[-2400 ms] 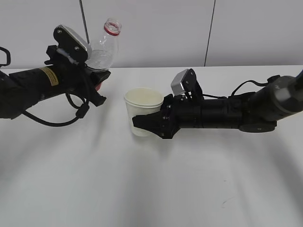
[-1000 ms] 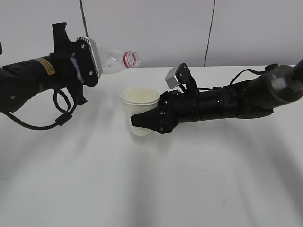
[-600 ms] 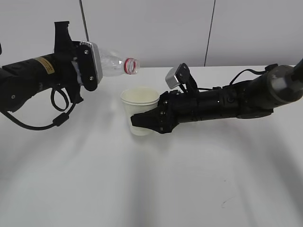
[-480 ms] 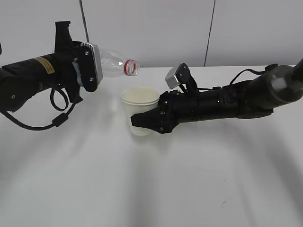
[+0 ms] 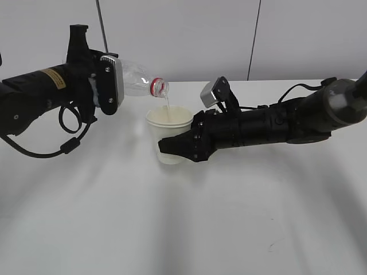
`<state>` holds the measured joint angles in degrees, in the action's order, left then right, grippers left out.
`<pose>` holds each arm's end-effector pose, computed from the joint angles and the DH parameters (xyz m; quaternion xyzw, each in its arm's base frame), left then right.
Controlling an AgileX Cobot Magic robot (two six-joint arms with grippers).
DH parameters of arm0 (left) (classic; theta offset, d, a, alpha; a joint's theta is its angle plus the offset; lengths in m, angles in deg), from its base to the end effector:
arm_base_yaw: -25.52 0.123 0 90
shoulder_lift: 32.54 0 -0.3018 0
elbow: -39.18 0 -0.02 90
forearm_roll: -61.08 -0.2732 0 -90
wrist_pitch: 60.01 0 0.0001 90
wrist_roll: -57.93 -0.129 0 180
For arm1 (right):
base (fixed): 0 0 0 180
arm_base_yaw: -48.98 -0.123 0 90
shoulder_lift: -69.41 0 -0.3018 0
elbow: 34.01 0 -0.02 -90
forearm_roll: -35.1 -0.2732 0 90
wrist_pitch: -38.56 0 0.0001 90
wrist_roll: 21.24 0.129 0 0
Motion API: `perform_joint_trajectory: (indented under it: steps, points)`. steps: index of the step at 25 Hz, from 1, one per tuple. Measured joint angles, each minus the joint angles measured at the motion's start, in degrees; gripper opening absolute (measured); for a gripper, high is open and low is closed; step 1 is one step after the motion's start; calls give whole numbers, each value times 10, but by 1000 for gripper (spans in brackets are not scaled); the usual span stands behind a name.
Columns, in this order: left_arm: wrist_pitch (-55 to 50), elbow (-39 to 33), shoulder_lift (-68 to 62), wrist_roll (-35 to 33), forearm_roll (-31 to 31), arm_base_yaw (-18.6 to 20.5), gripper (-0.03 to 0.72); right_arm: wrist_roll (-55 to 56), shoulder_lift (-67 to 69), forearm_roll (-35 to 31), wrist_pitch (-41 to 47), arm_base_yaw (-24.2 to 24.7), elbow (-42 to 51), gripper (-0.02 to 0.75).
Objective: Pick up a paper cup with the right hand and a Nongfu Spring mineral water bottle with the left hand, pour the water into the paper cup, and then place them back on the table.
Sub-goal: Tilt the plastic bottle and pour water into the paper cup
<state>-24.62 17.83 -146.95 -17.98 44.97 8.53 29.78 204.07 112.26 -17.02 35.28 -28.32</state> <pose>0.4285 -0.1526 0.1907 0.6475 0.4227 0.3212 0.5467 0.4288 0.2113 0.0990 -0.4165 0.6969 0.3820 0.4415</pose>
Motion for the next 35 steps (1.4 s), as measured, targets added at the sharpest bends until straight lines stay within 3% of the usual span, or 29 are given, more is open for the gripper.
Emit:
perform_joint_trajectory:
  steps: [12,35]
  points:
    - [10,0,0,-44,35,0,297,0,0,3,0,0,0,482]
    - [12,0,0,-48,45,0,296,0,0,3,0,0,0,482]
